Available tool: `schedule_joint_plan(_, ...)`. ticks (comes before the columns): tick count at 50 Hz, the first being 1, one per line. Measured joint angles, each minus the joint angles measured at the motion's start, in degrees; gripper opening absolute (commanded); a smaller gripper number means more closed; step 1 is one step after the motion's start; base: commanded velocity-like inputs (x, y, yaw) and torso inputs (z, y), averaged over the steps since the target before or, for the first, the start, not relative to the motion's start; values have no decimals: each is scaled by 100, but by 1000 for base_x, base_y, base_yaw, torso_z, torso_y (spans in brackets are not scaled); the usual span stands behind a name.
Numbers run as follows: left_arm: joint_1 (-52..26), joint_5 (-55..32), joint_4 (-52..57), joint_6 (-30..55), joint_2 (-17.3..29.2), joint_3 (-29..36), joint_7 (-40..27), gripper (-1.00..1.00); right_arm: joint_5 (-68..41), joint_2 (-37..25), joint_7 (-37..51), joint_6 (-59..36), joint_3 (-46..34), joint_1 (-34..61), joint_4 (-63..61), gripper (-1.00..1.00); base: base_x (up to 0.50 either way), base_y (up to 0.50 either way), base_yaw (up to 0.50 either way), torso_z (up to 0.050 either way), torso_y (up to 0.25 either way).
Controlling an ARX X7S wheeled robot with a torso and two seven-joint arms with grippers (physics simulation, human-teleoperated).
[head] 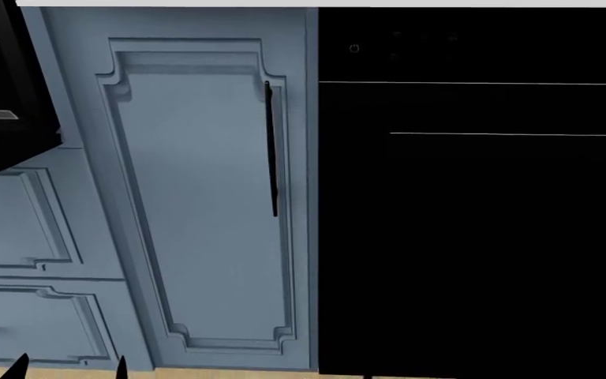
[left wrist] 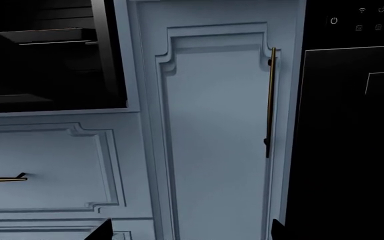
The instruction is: Close the oven door
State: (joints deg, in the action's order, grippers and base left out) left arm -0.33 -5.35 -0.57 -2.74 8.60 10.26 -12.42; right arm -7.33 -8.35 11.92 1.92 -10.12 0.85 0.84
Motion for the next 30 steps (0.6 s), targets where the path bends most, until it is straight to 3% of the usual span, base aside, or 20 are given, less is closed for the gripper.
schedule_joint_plan(11,-3,-46,12,8,37,37,-39,100,-8,-39,57,-7,-52,4,-14,100,0,0,0,-50,0)
schedule_joint_plan(17,24,-95,43,-47,58,41,-50,100,-41,-60,67,-9,-74,2,-6,100,0,46,0,-3,0)
schedule_joint_plan(30,-1,-181,30,-32,77,61,-97,100,-53,-103,142,-75,-123,21,-14,100,0,467,0,0,0)
